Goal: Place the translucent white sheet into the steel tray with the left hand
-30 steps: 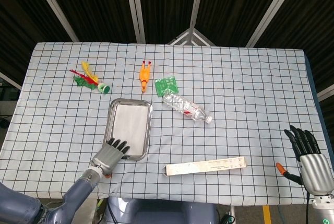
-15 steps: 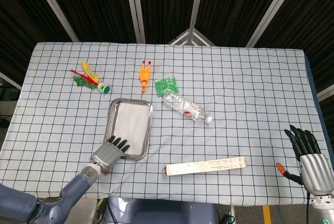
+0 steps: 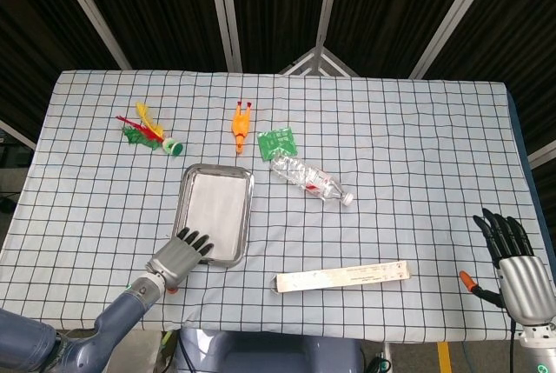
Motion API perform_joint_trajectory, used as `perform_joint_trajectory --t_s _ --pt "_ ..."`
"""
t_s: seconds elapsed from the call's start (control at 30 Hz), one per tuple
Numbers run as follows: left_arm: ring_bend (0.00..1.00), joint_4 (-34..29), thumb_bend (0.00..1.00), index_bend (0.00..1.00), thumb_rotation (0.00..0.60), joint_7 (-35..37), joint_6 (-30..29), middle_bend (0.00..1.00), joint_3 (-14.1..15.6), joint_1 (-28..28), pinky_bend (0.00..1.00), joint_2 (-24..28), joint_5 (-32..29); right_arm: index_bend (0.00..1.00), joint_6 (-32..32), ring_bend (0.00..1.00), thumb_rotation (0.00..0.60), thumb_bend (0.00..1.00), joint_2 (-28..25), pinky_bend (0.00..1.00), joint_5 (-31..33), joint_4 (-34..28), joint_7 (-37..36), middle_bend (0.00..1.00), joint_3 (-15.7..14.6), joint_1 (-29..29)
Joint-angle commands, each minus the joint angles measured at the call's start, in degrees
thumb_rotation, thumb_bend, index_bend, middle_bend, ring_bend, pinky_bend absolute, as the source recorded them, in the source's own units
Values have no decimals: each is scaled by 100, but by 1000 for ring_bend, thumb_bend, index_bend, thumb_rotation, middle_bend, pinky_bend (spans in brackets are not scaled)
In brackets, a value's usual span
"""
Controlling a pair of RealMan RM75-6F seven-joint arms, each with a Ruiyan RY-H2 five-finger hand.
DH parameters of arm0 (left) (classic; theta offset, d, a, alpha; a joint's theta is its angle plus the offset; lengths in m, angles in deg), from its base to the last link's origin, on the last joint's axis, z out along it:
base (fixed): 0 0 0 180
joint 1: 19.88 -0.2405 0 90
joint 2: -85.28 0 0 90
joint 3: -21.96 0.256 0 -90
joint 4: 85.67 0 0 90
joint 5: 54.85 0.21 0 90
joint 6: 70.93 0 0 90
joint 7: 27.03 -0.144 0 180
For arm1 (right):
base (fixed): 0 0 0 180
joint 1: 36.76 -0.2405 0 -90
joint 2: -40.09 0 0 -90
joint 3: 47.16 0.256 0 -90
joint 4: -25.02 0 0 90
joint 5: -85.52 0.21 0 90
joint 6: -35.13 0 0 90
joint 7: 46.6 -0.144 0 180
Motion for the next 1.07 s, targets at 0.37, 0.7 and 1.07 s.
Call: perform_joint_trajectory --t_s 0.37,0.7,1.07 --pt "0 -313 222 0 600 455 -140 0 -147 -95 0 336 468 0 0 0 600 291 -2 0 13 16 -18 0 4 3" --pt "0 -988 129 0 600 1821 -1279 0 -116 -1105 0 1322 2038 0 -9 0 600 290 5 0 8 42 9 0 10 3" --pt "0 505 22 0 600 3374 -3750 0 773 -3545 0 1061 4536 0 -67 0 600 290 91 0 5 65 358 0 45 22"
